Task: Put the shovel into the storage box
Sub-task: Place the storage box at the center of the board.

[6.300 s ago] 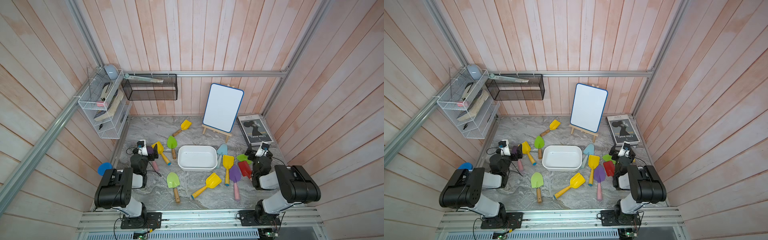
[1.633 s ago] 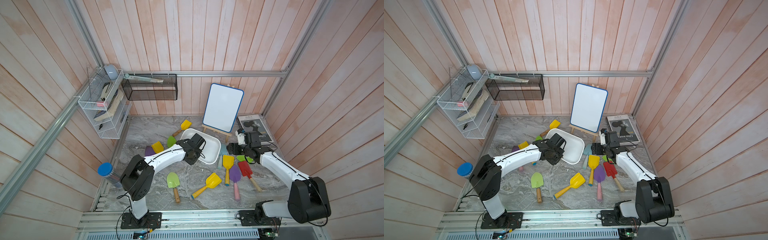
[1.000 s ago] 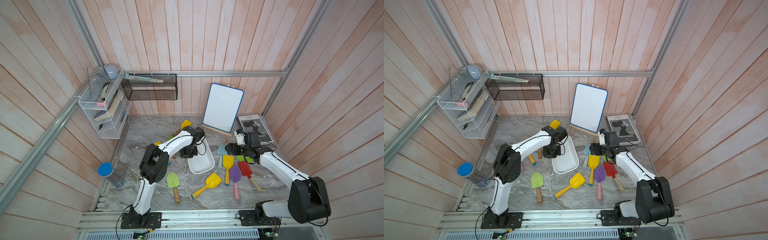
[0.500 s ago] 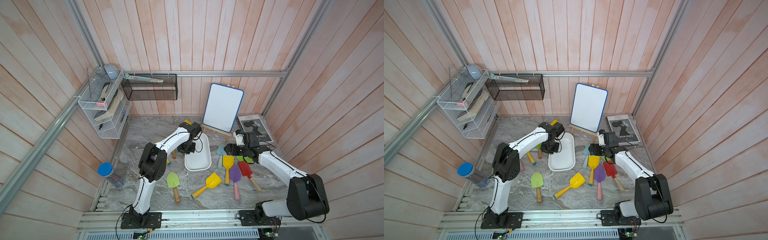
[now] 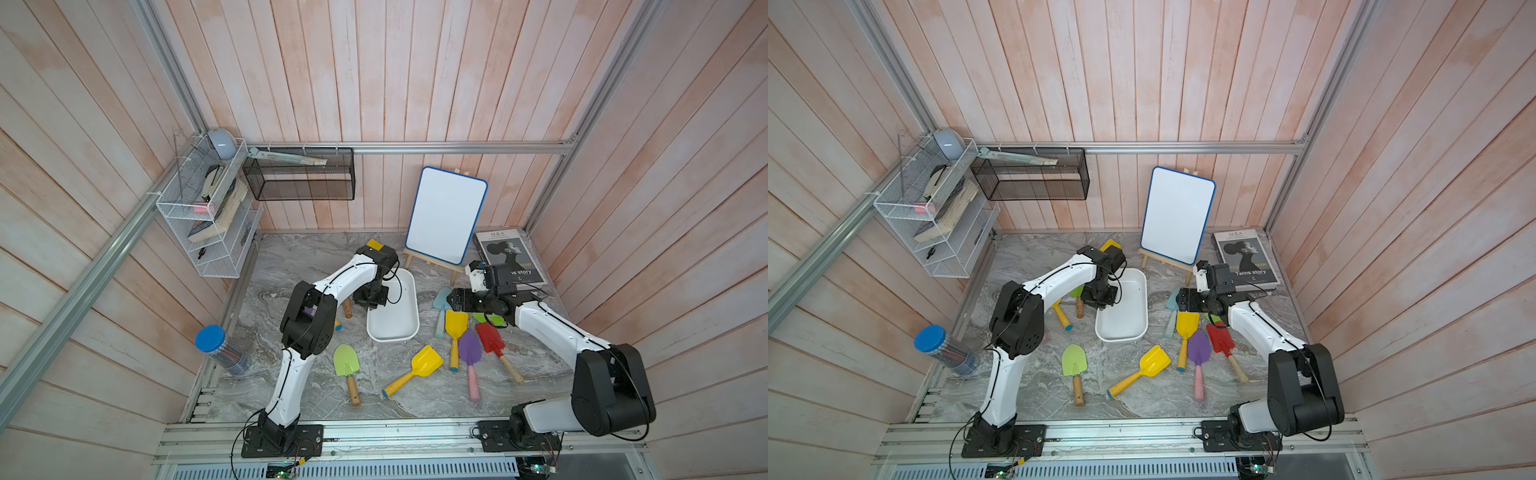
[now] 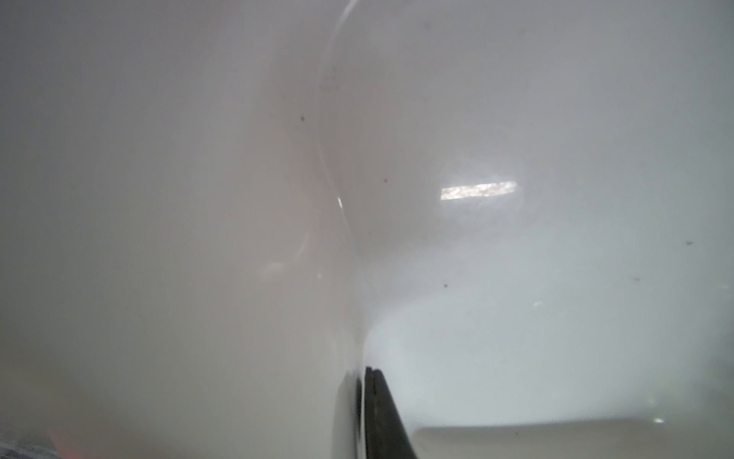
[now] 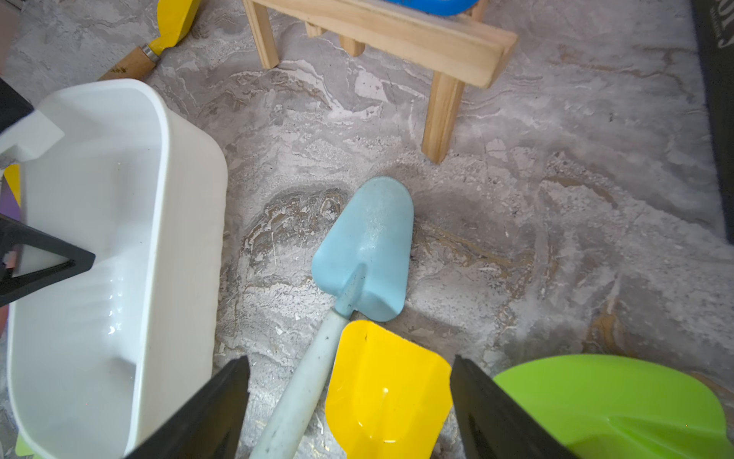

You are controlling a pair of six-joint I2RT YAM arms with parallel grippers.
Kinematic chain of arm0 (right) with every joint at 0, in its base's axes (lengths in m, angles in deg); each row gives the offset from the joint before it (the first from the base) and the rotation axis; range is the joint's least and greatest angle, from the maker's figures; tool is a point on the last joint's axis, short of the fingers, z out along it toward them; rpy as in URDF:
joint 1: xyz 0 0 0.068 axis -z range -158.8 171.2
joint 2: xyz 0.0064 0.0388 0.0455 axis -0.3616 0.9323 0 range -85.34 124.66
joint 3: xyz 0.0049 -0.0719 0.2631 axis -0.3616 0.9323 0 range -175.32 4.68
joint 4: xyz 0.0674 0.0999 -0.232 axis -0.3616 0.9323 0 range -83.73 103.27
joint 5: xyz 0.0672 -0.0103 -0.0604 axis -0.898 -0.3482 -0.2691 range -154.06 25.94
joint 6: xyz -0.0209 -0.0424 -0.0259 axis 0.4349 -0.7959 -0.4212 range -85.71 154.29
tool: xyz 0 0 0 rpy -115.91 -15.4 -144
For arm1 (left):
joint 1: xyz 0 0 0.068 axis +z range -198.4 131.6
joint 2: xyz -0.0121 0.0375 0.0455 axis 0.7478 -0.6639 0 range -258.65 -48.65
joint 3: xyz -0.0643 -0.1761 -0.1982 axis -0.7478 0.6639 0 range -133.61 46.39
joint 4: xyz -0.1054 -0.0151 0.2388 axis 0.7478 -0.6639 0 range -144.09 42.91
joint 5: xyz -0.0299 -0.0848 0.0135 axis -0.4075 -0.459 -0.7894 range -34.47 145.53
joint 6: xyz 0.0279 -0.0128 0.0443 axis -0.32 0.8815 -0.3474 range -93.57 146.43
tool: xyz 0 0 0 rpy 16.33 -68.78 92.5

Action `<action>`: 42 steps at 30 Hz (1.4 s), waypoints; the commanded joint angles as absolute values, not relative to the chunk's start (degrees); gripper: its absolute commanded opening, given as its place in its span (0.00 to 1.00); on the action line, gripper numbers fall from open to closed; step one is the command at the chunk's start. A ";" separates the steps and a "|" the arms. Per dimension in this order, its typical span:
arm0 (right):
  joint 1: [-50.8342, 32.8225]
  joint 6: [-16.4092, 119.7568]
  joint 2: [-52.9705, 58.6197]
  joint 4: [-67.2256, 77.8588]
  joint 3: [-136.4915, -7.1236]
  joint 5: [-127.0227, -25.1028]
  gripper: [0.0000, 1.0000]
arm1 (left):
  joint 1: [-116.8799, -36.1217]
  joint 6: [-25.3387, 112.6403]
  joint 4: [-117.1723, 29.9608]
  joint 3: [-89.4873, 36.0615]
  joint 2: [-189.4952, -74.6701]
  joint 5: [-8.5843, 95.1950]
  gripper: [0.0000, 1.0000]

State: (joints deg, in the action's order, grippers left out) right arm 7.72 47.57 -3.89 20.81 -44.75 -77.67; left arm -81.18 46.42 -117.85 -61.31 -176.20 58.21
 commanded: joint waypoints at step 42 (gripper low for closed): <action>10.71 43.53 -5.89 32.04 -52.41 -64.50 0.86 | -81.18 46.81 -123.79 -76.90 -163.11 67.66 0.76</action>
